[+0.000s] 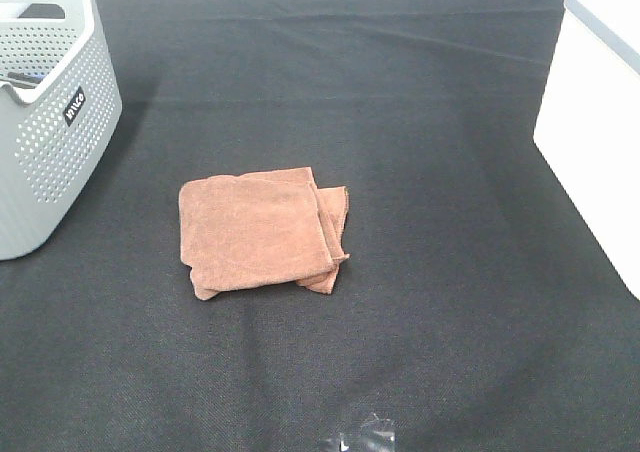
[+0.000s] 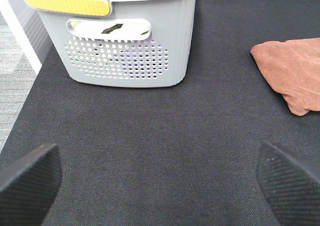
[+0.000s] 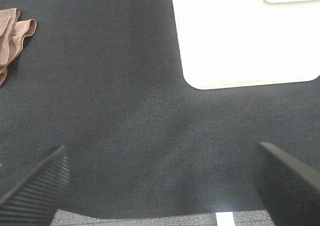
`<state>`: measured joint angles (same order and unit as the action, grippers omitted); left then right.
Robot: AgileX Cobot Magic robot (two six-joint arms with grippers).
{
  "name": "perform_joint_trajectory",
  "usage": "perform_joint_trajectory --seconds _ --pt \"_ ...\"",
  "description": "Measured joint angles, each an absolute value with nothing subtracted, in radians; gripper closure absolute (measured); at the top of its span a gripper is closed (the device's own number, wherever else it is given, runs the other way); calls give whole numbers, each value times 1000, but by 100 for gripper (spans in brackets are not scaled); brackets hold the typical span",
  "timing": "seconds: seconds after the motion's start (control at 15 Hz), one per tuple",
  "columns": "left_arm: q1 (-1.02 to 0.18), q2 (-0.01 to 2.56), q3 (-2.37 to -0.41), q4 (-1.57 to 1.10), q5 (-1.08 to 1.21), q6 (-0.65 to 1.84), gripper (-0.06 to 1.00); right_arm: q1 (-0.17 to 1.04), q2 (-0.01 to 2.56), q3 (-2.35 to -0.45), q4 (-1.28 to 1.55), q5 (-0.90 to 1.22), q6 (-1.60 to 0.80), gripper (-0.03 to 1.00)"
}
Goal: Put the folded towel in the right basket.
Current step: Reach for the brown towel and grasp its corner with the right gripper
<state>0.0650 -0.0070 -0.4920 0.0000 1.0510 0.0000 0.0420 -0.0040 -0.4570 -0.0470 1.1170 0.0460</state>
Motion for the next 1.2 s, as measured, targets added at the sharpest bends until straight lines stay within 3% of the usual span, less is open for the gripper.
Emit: perform_joint_trajectory --seconds 1.2 --pt "65 -7 -492 0 1051 0 -5 42 -4 -457 -47 1117 46 1"
